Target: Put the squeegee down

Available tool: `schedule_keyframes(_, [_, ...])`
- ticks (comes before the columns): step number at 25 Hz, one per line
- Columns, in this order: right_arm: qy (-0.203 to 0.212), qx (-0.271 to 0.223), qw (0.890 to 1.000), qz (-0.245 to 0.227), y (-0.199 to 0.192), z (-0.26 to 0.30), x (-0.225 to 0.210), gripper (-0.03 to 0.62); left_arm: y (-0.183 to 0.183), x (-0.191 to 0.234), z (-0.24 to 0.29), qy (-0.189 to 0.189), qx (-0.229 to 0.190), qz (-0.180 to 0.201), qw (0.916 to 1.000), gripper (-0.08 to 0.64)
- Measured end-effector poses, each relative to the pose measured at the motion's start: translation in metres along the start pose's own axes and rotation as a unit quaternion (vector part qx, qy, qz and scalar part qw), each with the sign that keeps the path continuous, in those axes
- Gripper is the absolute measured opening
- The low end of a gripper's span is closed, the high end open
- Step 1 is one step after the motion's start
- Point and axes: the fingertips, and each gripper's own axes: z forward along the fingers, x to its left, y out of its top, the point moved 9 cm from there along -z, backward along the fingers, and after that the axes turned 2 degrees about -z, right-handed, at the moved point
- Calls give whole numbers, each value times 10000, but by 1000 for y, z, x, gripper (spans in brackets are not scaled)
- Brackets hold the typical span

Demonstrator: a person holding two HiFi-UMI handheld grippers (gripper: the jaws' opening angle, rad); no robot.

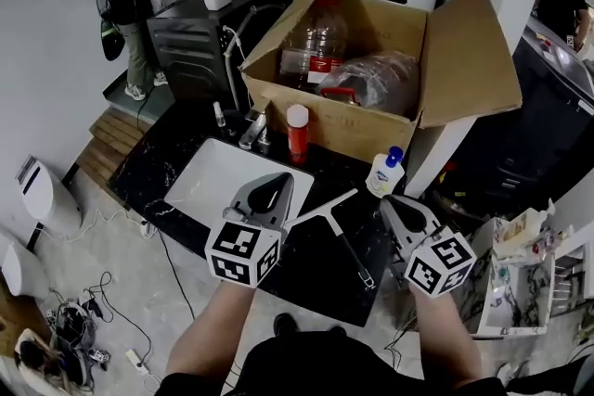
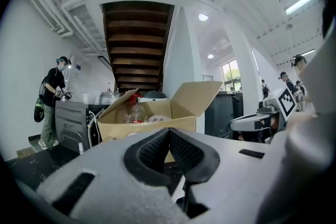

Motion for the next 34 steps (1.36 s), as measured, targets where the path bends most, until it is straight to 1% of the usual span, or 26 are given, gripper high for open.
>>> schedule_keyframes(3, [1,-369,9992,-144,14,-19,8,5,4,-9,-11,89,-234,-91,9996,9])
schedule_keyframes(7, [-311,-554,9974,-346,13,-37,13,4,-3,-16,-17,119,-179,20,9998,9])
schedule_keyframes(10, [-417,-531,9973,-302,6,-43,9,3,-11,-14,-18,188,-105,-27,9998,9])
schedule_keyframes(14, [-419,-500,9975,-260,3,-46,3,3,-15,-12,-18,268,-55,-108,9996,9])
schedule_keyframes(19, [-358,-494,9978,-249,3,-46,2,3,-18,-13,-19,305,9,-172,9994,9])
schedule_keyframes(34, [-216,-443,9984,-288,1,-48,2,3,-21,-17,-26,418,89,-195,9989,9])
